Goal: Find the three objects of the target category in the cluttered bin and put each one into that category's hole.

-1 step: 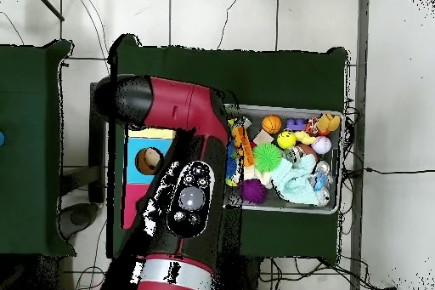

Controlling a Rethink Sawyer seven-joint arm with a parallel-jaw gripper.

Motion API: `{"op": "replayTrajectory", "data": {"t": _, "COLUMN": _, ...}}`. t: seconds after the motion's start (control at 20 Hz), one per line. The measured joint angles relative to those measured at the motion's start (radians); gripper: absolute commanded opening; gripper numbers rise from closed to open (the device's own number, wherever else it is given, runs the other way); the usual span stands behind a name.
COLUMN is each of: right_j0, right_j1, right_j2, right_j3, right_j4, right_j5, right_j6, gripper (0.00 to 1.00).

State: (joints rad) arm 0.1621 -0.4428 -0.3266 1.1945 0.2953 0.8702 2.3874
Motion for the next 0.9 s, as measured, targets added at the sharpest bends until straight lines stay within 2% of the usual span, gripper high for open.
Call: {"op": "replayTrajectory", "data": {"t": 0.9, "right_j0": 0.014, "right_j1": 0.014, "right_j2": 0.000, "right_j3": 0.000, "right_j4": 0.004, "right_j5": 0.000, "right_j6": 0.000, "gripper": 0.00}}
